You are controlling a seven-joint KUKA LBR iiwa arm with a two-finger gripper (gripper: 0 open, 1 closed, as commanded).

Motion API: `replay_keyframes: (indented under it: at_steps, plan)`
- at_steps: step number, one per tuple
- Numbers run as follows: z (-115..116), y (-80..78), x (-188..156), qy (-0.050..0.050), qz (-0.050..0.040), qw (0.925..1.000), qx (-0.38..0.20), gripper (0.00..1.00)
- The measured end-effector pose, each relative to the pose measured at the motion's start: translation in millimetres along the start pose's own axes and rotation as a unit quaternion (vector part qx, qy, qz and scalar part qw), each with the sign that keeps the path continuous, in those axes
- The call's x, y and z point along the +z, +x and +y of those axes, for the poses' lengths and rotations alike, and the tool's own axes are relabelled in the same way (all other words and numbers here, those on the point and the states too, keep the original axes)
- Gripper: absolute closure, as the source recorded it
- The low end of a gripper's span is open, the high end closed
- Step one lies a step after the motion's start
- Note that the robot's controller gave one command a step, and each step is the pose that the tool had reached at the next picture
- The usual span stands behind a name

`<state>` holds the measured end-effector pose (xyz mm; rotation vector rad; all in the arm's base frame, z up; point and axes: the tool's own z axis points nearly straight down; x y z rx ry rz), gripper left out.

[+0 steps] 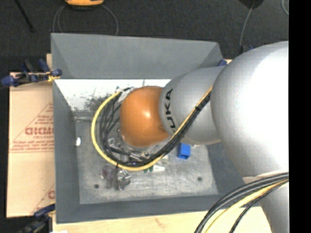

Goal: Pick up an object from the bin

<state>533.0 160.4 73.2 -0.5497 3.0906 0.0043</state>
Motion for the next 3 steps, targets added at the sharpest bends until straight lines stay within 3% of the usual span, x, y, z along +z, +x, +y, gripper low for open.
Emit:
replay_keyframes:
  at_steps: [1,2,3]
  plan:
    - [-0.6,-1.7,-1.6,0.0,-0.0046,1.0,0.003,1.0]
    - [10.3,-17.5,-60.9,0.001,-0.0034,0.9997,0.026,1.0]
    - [5.4,-21.7,-161.7,0.002,-0.0048,0.9997,0.025,1.0]
